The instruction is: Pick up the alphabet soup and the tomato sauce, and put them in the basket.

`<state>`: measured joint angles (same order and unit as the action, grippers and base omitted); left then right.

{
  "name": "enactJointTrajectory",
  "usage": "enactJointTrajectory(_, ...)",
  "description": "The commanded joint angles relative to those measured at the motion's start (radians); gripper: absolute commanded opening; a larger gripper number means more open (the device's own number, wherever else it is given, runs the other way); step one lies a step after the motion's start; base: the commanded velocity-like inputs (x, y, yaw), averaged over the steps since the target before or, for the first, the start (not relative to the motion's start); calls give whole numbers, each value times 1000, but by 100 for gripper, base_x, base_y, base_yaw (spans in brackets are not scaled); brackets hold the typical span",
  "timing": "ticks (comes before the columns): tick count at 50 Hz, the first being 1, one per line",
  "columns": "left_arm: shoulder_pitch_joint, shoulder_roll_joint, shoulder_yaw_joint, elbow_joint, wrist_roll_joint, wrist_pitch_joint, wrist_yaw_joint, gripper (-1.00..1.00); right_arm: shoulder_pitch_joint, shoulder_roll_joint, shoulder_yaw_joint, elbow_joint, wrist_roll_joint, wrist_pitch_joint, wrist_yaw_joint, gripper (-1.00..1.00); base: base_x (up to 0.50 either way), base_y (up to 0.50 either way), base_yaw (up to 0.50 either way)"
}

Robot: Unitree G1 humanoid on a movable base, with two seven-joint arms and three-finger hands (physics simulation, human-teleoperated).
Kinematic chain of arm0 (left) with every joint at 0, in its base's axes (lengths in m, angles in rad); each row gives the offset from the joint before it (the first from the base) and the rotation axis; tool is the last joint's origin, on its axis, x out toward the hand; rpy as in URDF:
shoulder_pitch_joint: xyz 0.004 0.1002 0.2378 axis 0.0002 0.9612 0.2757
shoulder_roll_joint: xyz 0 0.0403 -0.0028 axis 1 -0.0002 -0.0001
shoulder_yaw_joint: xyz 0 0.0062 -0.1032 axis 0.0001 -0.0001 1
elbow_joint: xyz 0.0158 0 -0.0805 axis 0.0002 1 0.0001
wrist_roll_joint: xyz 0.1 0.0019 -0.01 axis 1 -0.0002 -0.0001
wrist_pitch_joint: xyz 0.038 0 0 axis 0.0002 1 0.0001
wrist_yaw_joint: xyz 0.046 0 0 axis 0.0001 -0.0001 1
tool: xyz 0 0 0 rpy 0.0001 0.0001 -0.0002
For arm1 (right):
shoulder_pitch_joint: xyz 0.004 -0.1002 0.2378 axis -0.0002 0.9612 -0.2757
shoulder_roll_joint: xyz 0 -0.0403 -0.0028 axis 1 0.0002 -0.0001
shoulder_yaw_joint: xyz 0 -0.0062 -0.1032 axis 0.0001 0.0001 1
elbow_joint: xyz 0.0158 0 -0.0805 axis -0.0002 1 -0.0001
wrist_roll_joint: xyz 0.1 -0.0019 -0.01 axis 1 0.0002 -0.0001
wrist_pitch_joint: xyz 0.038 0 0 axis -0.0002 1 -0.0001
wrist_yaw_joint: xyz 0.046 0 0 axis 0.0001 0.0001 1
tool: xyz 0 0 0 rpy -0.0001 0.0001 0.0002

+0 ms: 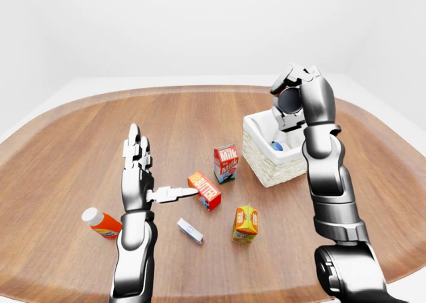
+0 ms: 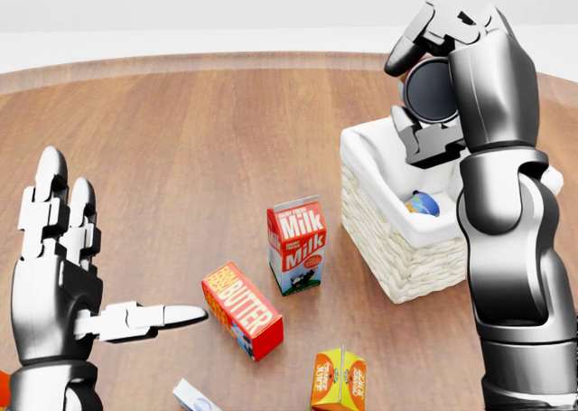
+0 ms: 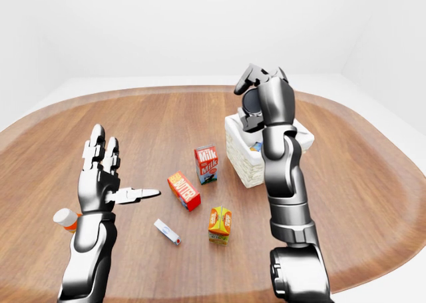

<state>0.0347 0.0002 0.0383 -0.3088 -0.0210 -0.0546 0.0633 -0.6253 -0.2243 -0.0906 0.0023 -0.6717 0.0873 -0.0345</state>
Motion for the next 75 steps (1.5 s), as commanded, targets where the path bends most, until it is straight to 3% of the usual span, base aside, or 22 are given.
enactJointTrajectory(1, 1, 3, 4, 20, 0, -2, -10, 100, -115, -31, 0, 226, 4, 0, -73, -100, 0, 0, 0)
enactJointTrajectory(9, 0, 3, 2, 22, 1, -2, -7, 100, -243, -71, 21, 541, -22, 0, -163, -100, 0, 0, 0)
enactJointTrajectory(11, 0, 3, 2, 22, 1, -3, -8, 100, -282, -76, 19, 616, -20, -25, -182, -100, 0, 0, 0)
enactJointTrajectory(17, 5, 3, 1, 23, 0, -10, -11, 100, -329, -77, 28, 712, -28, -47, -220, -100, 0, 0, 0)
enactJointTrajectory(22, 7, 4, 1, 10, 0, -1, -12, 100, -356, -75, 35, 771, -35, -61, -241, -100, 0, 0, 0)
enactJointTrajectory(45, 10, 3, 1, 12, 1, -8, -19, 100, -526, -104, 52, 1200, -35, -175, -420, -100, 0, 0, 0)
enactJointTrajectory(52, 10, 3, 1, 21, 1, -17, -20, 100, -541, -90, 64, 1243, -48, -172, -444, -100, 0, 0, 0)
enactJointTrajectory(66, 8, 3, 1, 24, 2, -18, -19, 100, -556, -65, 73, 1304, -111, -108, -480, -100, 0, 0, 0)
enactJointTrajectory(75, 5, 3, 3, 9, 0, 1, -16, 100, -549, -61, 76, 1322, -162, -59, -489, -100, 0, 0, 0)
